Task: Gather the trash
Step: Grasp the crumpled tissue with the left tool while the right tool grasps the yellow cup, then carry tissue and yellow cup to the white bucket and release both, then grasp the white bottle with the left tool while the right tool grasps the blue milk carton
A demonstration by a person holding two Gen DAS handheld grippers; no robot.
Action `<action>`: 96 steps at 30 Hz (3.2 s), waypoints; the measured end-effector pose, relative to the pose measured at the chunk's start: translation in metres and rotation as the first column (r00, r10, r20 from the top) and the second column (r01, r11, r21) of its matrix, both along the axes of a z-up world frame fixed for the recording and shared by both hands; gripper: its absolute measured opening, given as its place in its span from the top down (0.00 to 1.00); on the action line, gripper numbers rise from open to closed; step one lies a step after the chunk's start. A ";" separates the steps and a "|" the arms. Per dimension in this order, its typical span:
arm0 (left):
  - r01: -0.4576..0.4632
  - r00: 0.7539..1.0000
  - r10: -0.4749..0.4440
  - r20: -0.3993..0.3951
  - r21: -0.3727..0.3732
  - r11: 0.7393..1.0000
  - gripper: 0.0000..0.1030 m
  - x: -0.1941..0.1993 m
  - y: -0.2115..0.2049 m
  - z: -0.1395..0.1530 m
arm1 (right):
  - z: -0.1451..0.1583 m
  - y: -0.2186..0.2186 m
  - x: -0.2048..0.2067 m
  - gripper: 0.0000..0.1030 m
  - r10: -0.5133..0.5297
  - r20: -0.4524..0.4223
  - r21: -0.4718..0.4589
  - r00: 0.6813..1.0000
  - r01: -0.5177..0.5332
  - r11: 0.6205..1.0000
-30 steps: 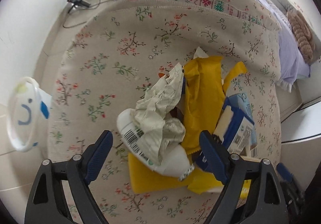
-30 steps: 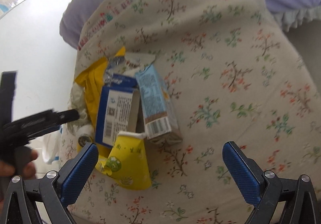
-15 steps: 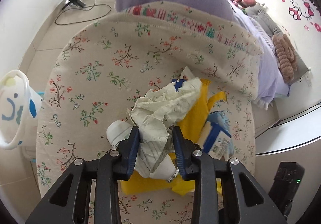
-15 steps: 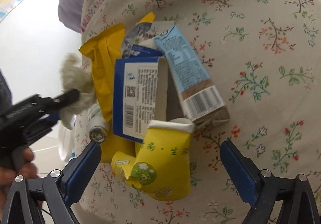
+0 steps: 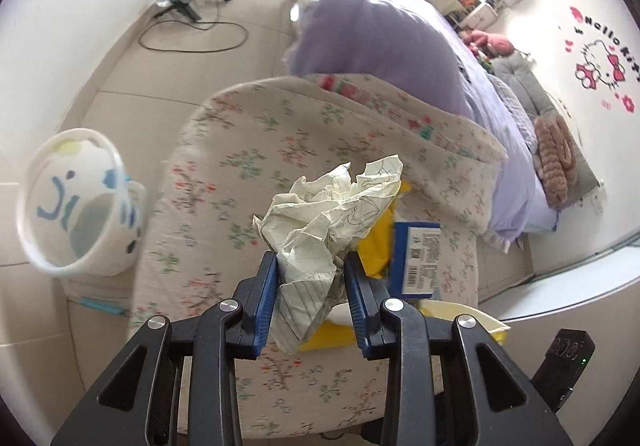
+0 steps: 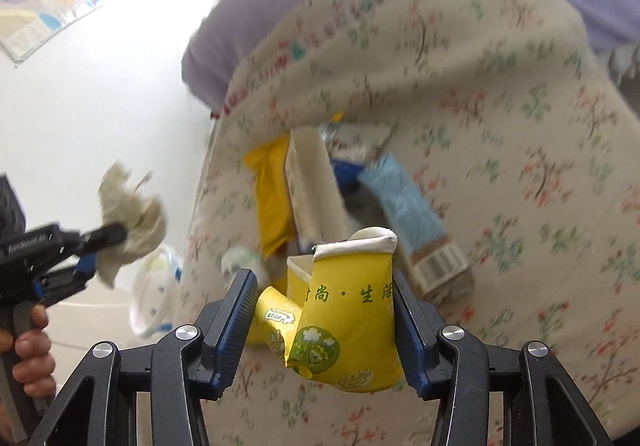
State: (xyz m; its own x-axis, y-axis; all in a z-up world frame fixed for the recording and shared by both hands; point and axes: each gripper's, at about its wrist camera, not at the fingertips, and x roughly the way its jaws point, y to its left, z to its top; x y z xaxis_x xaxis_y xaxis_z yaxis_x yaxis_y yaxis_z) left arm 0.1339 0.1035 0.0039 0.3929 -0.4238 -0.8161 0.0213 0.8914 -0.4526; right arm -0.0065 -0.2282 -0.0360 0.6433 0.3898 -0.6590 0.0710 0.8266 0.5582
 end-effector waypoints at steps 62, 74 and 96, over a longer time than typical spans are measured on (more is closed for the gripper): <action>-0.442 0.870 0.447 -0.210 0.071 0.894 0.47 0.043 0.196 -0.054 | 0.009 0.290 0.195 0.28 0.495 -0.035 -0.202 0.868 -0.492 0.847; -0.053 0.968 0.036 -0.249 -0.062 0.997 0.39 0.017 0.021 -0.064 | 0.086 0.120 0.153 0.20 0.328 -0.032 -0.367 0.944 -0.317 0.875; -0.082 0.933 0.011 -0.361 -0.182 0.980 0.41 0.039 -0.056 -0.141 | -0.020 0.039 0.111 0.20 0.216 -0.252 -0.240 0.943 -0.277 0.930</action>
State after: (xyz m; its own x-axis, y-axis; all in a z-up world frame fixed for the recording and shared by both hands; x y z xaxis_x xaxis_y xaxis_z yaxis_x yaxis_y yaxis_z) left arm 0.1731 0.0474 -0.1367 0.1146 -0.5733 -0.8113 -0.2122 0.7837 -0.5838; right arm 0.1042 -0.1893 -0.0561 0.3787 0.3063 -0.8734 -0.0602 0.9498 0.3069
